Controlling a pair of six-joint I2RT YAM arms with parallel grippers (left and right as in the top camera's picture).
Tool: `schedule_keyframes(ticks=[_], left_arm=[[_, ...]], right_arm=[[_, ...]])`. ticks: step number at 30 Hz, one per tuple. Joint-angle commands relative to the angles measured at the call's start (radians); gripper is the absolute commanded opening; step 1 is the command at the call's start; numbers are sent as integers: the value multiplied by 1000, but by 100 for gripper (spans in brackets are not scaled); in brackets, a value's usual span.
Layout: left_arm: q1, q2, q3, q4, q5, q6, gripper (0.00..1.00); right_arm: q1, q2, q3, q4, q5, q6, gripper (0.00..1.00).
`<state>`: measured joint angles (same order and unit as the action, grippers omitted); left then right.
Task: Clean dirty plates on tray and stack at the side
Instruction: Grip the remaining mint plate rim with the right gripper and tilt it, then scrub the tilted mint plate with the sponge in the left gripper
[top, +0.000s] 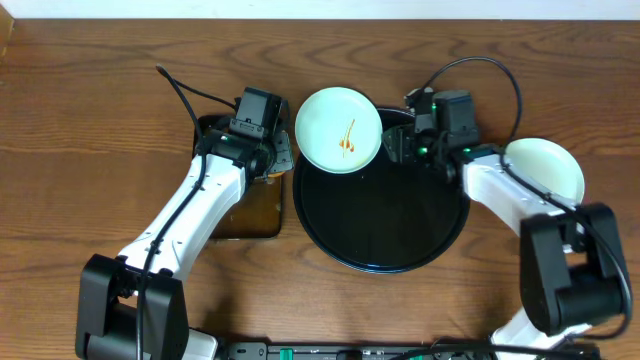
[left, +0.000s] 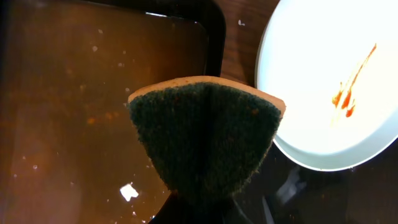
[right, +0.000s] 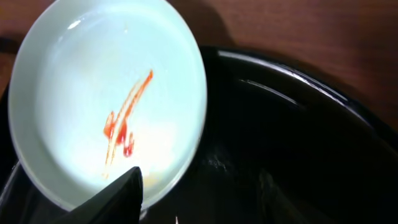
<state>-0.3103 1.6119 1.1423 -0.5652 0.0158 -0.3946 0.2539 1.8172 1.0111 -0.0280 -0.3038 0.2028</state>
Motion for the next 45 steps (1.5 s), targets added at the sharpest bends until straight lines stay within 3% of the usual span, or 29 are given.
schedule_keyframes(ticks=[1, 6, 11, 14, 17, 22, 29, 38, 45], left_arm=[[0, -20, -6, 2, -9, 9, 8], [0, -20, -6, 1, -9, 9, 8], [0, -20, -6, 1, -9, 9, 8], [0, -20, -6, 1, -9, 9, 8], [0, -20, -6, 1, -9, 8, 8], [-1, -20, -6, 2, 10, 9, 8], [-36, -18, -8, 83, 211, 9, 8], [-240, 62, -8, 169, 227, -64, 8], [-362, 168, -8, 266, 228, -277, 8]], right_arm=[[41, 64, 8, 48, 31, 58, 56], [59, 136, 8, 122, 75, 138, 49], [61, 144, 8, 139, 60, 163, 11], [60, 128, 8, 108, 60, 157, 2], [60, 93, 8, 52, 62, 117, 1], [59, -29, 8, -180, 128, 31, 1], [62, -82, 8, -426, 132, -17, 1], [62, -71, 7, -496, 131, -16, 1], [62, -64, 7, -519, 132, 4, 1]])
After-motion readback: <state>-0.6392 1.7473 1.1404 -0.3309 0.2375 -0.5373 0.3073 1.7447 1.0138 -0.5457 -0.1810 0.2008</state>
